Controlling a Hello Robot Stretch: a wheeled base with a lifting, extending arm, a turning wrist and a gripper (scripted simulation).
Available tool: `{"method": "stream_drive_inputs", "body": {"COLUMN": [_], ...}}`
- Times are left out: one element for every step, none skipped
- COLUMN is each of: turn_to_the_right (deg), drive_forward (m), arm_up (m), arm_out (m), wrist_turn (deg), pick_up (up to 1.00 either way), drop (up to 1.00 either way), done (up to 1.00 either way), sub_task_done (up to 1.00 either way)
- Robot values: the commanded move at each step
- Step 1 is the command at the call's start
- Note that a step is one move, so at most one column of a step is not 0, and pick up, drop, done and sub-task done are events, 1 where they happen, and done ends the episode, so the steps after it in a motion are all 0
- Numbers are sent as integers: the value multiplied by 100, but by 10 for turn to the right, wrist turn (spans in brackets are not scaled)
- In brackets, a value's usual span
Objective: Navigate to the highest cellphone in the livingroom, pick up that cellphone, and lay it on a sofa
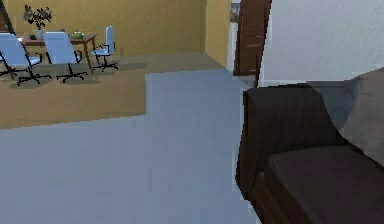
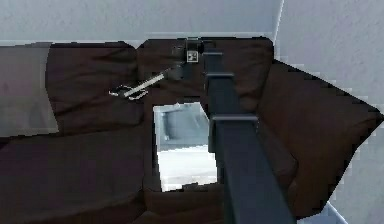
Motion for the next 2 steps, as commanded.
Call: {"method": "stream_drive_inputs", "body": {"turn_to_the_right": [0, 0], "drive_forward": [0, 0], "arm_up": [-24, -32], "arm_out": [0, 0], "wrist_turn": [0, 0], "pick_up": [0, 0], "drop": [0, 0], "done": [0, 0], "sub_task_done": [0, 0]}}
